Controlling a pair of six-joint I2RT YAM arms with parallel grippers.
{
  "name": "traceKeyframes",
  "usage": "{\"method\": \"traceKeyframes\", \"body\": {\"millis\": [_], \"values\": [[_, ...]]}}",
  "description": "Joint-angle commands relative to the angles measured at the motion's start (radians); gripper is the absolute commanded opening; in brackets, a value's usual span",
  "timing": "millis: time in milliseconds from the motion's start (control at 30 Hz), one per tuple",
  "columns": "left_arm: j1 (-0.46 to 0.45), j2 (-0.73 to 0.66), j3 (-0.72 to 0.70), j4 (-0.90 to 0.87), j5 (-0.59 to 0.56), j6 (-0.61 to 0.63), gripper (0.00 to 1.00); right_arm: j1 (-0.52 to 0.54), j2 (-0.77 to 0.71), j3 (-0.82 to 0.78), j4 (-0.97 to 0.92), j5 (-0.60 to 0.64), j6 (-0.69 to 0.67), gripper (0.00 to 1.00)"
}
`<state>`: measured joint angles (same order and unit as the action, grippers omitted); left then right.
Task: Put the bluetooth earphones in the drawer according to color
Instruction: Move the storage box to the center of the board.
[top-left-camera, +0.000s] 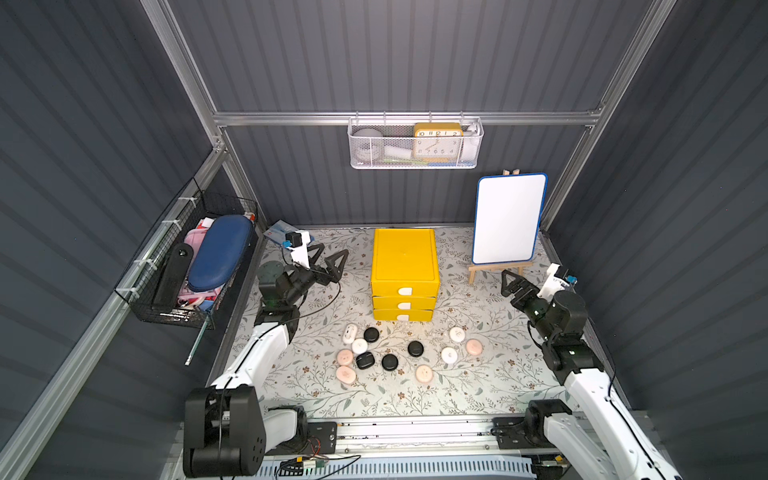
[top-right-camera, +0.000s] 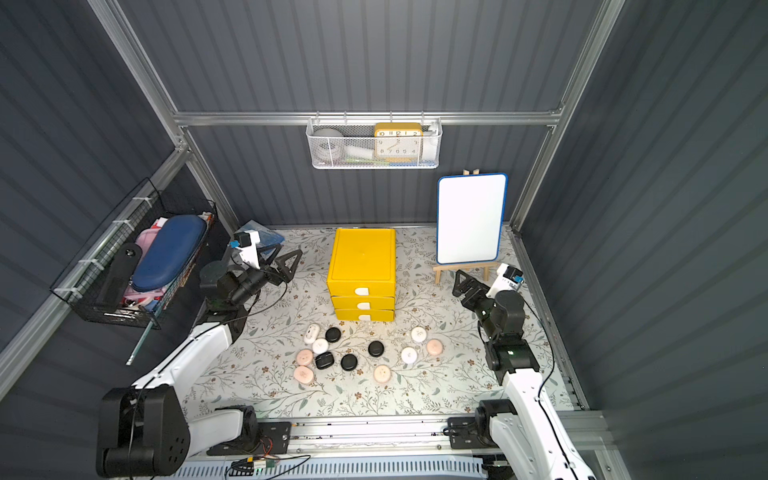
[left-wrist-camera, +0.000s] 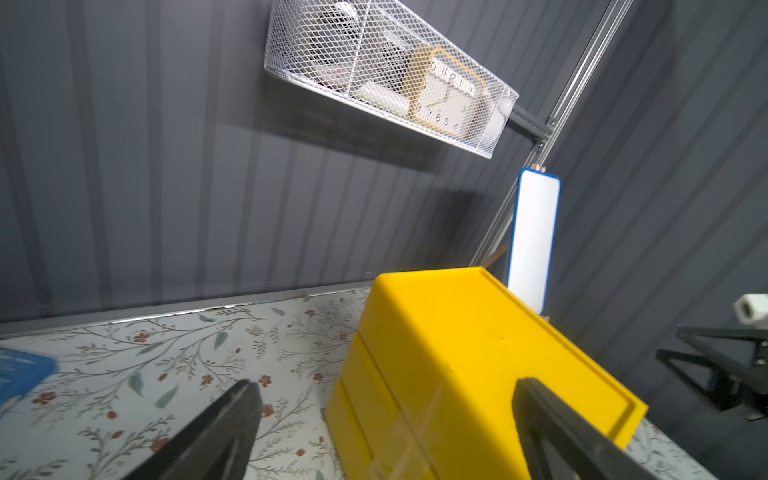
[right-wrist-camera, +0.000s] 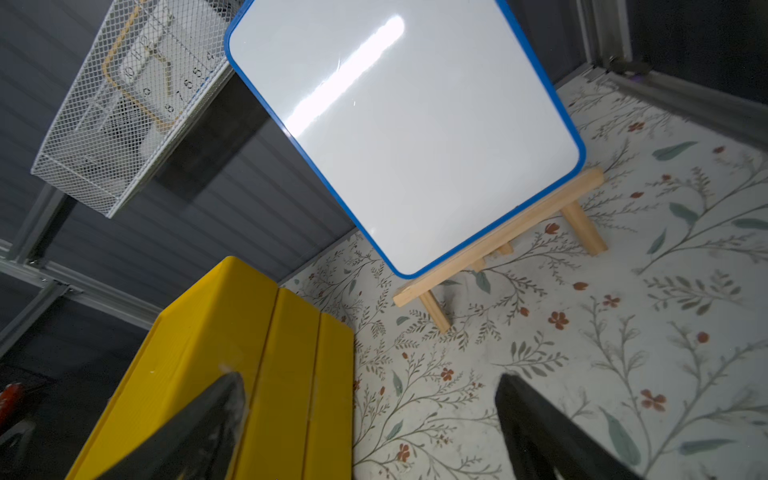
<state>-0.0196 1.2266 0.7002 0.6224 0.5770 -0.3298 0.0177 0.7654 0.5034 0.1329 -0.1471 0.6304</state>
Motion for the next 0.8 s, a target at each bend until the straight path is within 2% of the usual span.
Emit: {"method": "traceKeyframes", "body": {"millis": [0,67,133,267,433,567,667,767], "values": [[0.007,-0.003,0.009,-0.131,-0.053,-0.220,0.99,0.001,0.055,0.052,0.011,-0.251,0.090,0.99],[0.007,0.034,0.042,-0.139,0.018,-0.216,0.99,0.015,0.121,0.116,-0.021,-0.342,0.091,0.98],[0.007,0.069,0.050,-0.104,0.095,-0.236,0.99,0.053,0.188,0.172,-0.058,-0.380,0.082,0.96],[-0.002,0.087,-0.024,0.071,0.142,-0.362,0.99,0.189,0.294,0.269,-0.138,-0.365,0.003,0.94],[-0.077,0.105,0.012,0.007,0.169,-0.349,0.99,0.313,0.390,0.335,-0.170,-0.347,-0.031,0.91],[-0.204,0.141,0.063,-0.064,0.109,-0.298,0.99,0.354,0.481,0.389,-0.182,-0.329,-0.054,0.84],[-0.222,0.190,0.067,-0.024,0.121,-0.331,0.99,0.364,0.557,0.442,-0.165,-0.324,-0.055,0.76],[-0.228,0.226,0.077,-0.008,0.127,-0.342,0.99,0.364,0.659,0.530,-0.176,-0.352,-0.064,0.63]]}}
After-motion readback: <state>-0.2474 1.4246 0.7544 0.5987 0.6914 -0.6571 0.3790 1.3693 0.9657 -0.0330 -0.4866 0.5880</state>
